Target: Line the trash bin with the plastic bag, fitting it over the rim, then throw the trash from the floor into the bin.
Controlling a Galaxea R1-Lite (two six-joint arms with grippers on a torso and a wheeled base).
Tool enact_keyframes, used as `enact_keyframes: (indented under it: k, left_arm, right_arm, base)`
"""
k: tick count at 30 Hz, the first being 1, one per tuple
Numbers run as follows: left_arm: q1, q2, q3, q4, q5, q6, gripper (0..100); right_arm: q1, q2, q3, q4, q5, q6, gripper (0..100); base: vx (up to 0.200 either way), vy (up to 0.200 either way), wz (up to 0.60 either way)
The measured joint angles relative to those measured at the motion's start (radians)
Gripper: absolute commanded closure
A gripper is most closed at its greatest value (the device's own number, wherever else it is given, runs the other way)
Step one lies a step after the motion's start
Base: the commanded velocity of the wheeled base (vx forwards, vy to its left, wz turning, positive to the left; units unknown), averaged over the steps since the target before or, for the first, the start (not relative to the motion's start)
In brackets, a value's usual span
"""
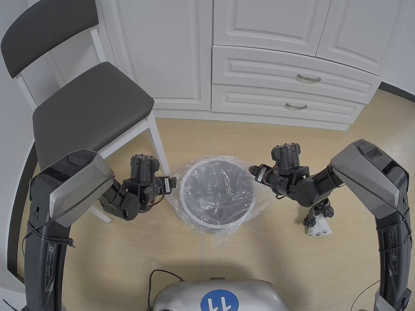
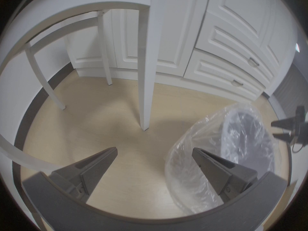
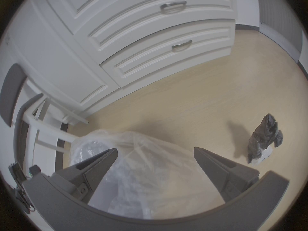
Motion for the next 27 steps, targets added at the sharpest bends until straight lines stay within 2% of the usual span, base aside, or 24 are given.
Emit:
enact_keyframes:
  k: [4, 12, 20, 27]
  left_arm:
    - [0.000, -0.027, 0.050, 0.010, -0.010, 0.054, 0]
    - [-0.001, -0.001, 0.056, 0.037, -0.058, 0.059, 0]
    - [0.011, 0.095, -0.010, 0.040, -0.053, 0.056, 0]
    - [0.020, 0.127, -0.031, 0.036, -0.050, 0.029, 0]
  right_arm:
    - [0.027, -0.053, 0.063, 0.000, 0.001, -0.048, 0]
    - [0.048, -0.117, 0.128, 0.000, 0.001, -0.113, 0]
    - [-0.008, -0.126, 0.167, 0.012, 0.001, -0.246, 0]
    - [-0.045, -0.107, 0.182, 0.013, 0.004, -0.265, 0]
  base:
    - [0.000, 0.000, 0.00]
    - [0.000, 0.000, 0.00]
    - [0.000, 0.000, 0.00]
    - [0.000, 0.000, 0.00]
